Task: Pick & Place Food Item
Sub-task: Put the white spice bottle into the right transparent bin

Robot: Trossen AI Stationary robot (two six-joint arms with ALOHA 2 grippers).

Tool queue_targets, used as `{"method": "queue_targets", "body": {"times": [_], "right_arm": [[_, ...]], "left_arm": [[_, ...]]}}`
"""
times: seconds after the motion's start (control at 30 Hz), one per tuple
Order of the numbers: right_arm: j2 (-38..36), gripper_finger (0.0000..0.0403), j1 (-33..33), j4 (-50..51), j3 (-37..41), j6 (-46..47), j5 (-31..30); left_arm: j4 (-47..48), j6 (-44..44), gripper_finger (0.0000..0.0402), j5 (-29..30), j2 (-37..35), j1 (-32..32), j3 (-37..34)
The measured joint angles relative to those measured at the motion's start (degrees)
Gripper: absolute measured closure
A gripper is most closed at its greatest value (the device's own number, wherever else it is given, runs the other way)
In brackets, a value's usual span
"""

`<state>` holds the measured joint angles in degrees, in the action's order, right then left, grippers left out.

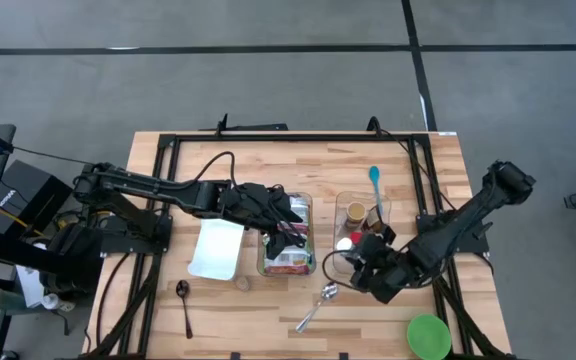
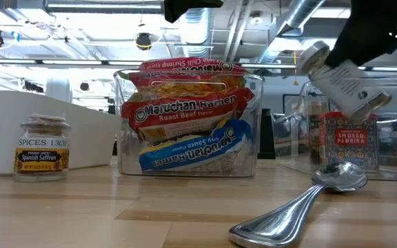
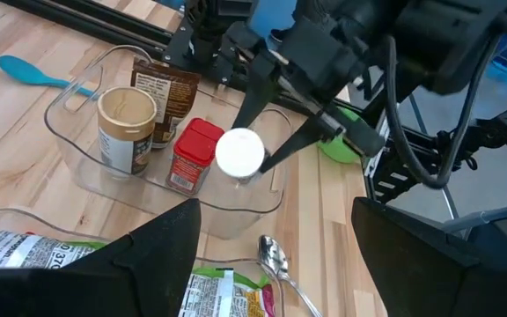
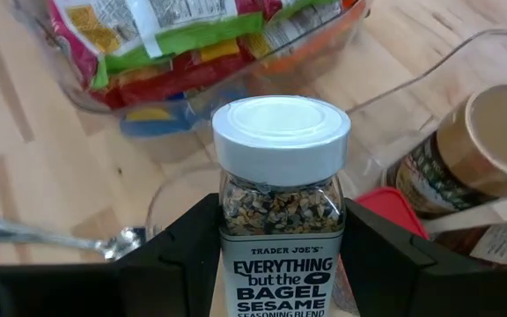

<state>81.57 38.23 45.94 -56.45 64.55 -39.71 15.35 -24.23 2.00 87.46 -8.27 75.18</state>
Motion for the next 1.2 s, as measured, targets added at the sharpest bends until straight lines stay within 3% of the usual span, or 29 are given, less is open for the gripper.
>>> {"method": "queue_targets", "body": {"times": [0.63, 1.2], "right_arm": [[8.4, 0.0217, 0.3, -1.2, 0.0, 11.7, -6.6], [8.8, 0.0214, 0.4, 1.5, 0.0, 20.2, -8.3]], "left_arm": [[0.0, 0.0, 0.0111, -0.1, 0.0, 0.0, 0.0], [0.0, 0.0, 0.0115, -0.2, 0.0, 0.0, 0.0]]}}
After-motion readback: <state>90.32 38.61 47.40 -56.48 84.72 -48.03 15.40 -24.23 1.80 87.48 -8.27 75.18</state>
